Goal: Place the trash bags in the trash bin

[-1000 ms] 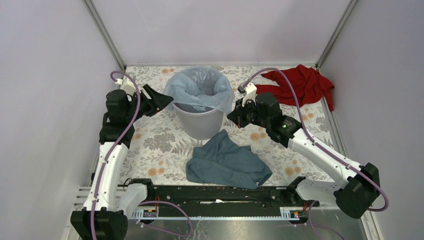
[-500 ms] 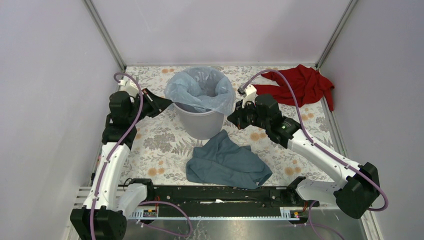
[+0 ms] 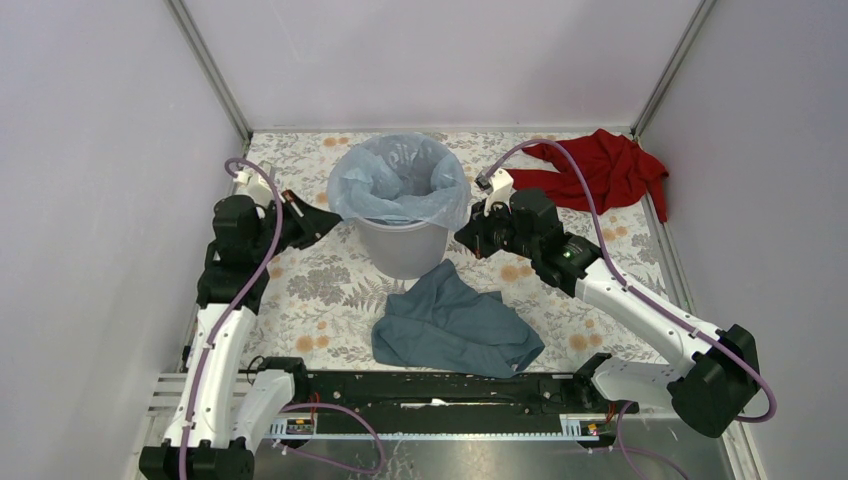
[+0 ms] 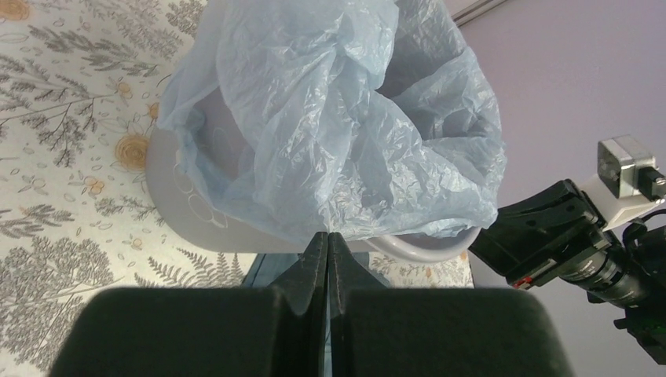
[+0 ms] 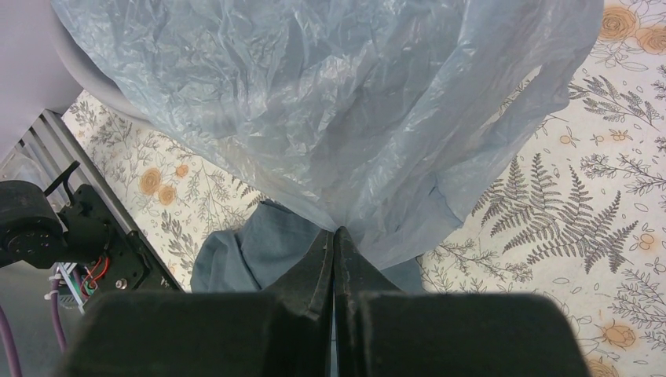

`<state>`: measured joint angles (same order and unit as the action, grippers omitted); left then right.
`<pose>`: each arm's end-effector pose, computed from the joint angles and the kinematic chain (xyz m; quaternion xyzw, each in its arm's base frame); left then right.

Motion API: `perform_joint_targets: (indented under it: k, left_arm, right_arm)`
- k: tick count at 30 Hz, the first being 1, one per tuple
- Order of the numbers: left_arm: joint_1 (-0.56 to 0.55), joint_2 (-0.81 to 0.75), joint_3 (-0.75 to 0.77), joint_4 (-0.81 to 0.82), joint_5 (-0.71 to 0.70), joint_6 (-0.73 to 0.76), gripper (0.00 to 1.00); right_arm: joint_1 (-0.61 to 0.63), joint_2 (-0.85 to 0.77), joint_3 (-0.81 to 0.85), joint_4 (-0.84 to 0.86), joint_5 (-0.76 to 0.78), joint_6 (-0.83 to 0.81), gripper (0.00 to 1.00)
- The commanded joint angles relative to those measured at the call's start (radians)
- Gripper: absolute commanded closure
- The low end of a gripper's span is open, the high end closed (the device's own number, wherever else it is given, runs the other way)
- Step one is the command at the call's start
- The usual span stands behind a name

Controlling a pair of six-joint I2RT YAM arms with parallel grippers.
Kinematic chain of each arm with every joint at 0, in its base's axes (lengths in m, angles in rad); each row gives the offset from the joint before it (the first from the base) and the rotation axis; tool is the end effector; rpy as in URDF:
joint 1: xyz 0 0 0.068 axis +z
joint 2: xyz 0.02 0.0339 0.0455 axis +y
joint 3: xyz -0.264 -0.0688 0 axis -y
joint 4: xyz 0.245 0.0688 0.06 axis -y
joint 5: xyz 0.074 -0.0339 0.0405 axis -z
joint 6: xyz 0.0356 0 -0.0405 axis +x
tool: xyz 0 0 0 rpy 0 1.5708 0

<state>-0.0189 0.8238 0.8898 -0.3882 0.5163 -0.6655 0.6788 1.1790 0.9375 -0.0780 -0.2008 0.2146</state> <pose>0.1803 -0.0210 0.3500 -0.1077 0.7913 -0.3848 0.4629 0.2094 0.1781 0.3230 -0.2426 0.7714 0.3250 0.4904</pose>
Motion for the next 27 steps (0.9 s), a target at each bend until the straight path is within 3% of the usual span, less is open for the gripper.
perform_joint_targets:
  k: [1, 16, 22, 25, 27]
  left_arm:
    - [-0.001, -0.026, 0.018, -0.052, -0.036, 0.035, 1.00]
    - [-0.001, 0.010, -0.135, -0.074, -0.098, 0.031, 1.00]
    - [-0.001, -0.047, -0.121, -0.066, -0.075, 0.048, 1.00]
    - [-0.001, -0.079, -0.081, -0.062, -0.081, 0.046, 0.74]
    - [-0.001, -0.088, -0.048, -0.046, -0.081, 0.032, 0.47]
  right_arm:
    - [0.004, -0.001, 0.011, 0.042, 0.002, 0.008, 1.00]
    - [0.004, -0.003, -0.047, 0.057, -0.011, 0.032, 1.00]
    - [0.004, -0.005, -0.042, 0.058, -0.019, 0.035, 1.00]
    - [0.004, -0.001, -0.034, 0.056, -0.029, 0.033, 1.00]
    - [0.004, 0.002, -0.026, 0.051, -0.031, 0.030, 1.00]
